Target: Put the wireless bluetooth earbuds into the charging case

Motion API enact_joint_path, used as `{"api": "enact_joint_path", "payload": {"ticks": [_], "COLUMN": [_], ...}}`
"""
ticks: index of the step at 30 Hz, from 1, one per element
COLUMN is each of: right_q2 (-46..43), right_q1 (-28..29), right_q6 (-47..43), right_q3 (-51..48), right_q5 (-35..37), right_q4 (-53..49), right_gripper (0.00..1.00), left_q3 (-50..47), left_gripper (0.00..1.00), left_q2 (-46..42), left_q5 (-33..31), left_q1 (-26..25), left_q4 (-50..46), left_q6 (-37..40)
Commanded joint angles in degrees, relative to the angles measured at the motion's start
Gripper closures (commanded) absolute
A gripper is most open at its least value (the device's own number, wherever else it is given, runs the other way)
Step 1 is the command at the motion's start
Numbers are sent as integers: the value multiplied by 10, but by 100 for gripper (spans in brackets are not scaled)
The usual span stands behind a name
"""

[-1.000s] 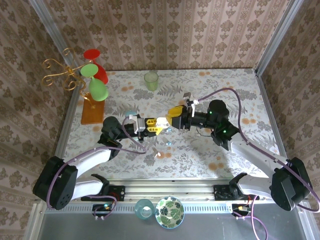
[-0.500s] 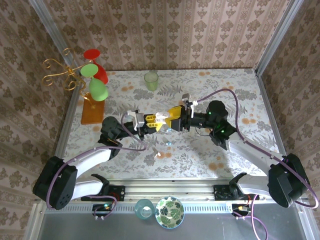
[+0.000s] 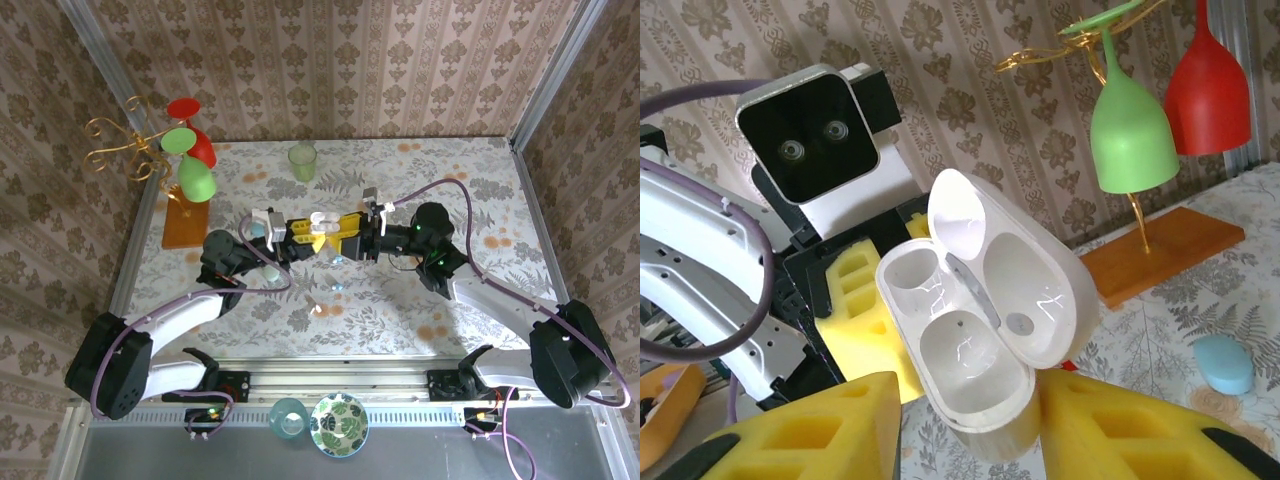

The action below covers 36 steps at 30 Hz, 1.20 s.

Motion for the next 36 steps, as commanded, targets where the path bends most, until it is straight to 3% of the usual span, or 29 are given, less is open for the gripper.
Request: {"api": "enact_joint_path", "payload": {"ticks": [1, 8, 16, 20, 25, 28, 36], "right_q2": [2, -12, -26, -24, -26, -32, -54], "right_q1": [3, 3, 3, 7, 10, 11, 11], "right_q6": [3, -4, -12, -4, -10, -17, -41], "right_q3": [-1, -9, -9, -8, -11, -15, -16], "right_q5": [-23, -29, -20, -26, -40, -41, -32], "right_q4": [37, 39, 37, 56, 55, 49, 4], "right_gripper": [64, 81, 73, 73, 80, 86, 91], "left_q3": [33, 40, 44, 39, 39, 40, 39], "left_gripper": [100, 100, 100, 100, 99, 86, 71], "left_q2": [2, 5, 3, -4, -11, -18, -25], "left_q5": [19, 31, 54, 63, 73, 73, 61], "left_q1": [-3, -4, -5, -6, -6, -6, -5], "left_q4": [3, -1, -11, -22, -39, -51, -67], "left_q6": [-58, -76, -108, -105, -103, -94, -85]}}
